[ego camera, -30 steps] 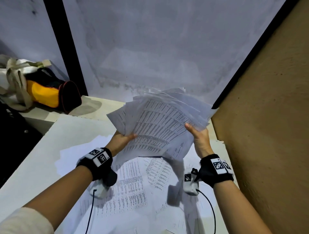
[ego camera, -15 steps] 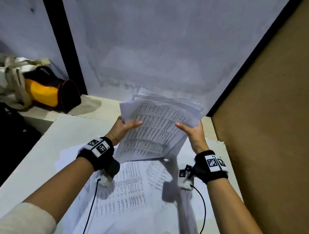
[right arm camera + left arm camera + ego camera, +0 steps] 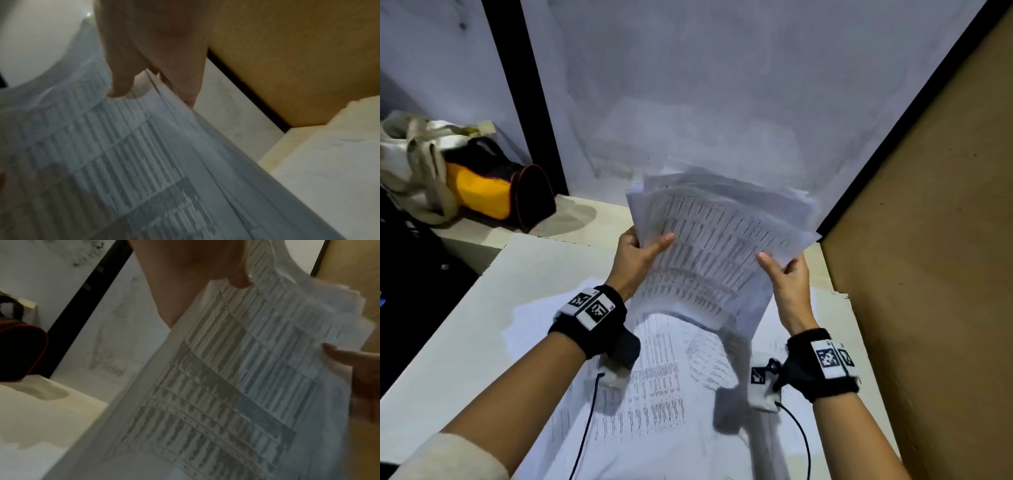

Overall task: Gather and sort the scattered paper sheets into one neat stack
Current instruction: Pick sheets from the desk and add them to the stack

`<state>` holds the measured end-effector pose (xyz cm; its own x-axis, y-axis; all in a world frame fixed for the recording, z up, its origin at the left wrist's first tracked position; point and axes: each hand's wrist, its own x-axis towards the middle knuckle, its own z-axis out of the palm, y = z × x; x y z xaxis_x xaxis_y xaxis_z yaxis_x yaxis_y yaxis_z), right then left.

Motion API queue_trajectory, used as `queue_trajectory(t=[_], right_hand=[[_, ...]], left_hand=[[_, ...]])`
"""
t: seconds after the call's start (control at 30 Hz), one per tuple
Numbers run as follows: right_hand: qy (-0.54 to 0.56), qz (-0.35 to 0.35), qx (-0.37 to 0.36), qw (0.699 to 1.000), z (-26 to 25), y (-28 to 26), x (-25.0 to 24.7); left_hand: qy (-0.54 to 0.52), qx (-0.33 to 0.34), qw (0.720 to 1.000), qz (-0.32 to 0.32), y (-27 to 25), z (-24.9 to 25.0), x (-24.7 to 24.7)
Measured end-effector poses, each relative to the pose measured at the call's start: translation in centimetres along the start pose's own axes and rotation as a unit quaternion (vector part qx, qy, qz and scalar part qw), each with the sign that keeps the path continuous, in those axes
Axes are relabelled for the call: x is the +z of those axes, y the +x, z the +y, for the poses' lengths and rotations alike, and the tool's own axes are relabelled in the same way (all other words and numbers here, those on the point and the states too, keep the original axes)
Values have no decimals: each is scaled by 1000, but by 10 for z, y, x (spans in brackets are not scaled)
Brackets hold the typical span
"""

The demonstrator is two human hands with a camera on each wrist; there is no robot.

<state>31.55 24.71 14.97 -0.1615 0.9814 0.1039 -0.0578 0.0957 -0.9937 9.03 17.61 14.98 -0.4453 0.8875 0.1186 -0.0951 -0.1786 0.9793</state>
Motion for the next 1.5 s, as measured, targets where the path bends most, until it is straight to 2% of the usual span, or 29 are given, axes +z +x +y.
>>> queue_trajectory(t=[0.13, 0.3, 0.37, 0.47, 0.53, 0.57, 0.63, 0.73, 0.93, 1.07, 1.33, 1.4, 1.5], right_hand=[[4, -9, 17, 1000, 1, -6, -4], [39, -10, -49, 998, -21, -2, -3], [29, -29, -16, 999, -16, 2, -5], [-62, -46, 81, 994, 1, 3, -5], [-69, -19, 83, 994, 4, 4, -3], [-53, -3, 61, 997, -3, 4, -1], [-33, 11, -6, 999, -18, 4, 0], [-5, 3, -44, 999, -25, -6, -2], [-23, -11, 59, 998, 19, -24, -18], [-56, -20, 92, 994, 28, -20, -26], [2, -1, 69, 998, 19, -15, -18], [-1, 3, 57, 998, 18, -14, -18], [-15, 21, 44, 999, 15, -11, -11]], left_hand=[[18, -47, 998, -46, -8, -14, -3], [24, -62, 998, -7, -10, -19, -1], [48, -68, 996, -17, -7, -21, -6], [121, -93, 987, -56, -6, -21, -11], [152, -81, 983, -62, -8, -17, -11], [150, -63, 986, -47, -9, -13, -10], [117, -16, 993, -11, -11, -2, -7], [59, 23, 998, 0, -14, 5, -1], [94, 0, 995, -46, -23, -17, 0], [137, -27, 988, -67, -26, -22, -5], [166, -121, 968, -147, -31, -29, -2], [178, -122, 966, -140, -31, -33, 0], [216, -71, 966, -124, -31, -36, 7]])
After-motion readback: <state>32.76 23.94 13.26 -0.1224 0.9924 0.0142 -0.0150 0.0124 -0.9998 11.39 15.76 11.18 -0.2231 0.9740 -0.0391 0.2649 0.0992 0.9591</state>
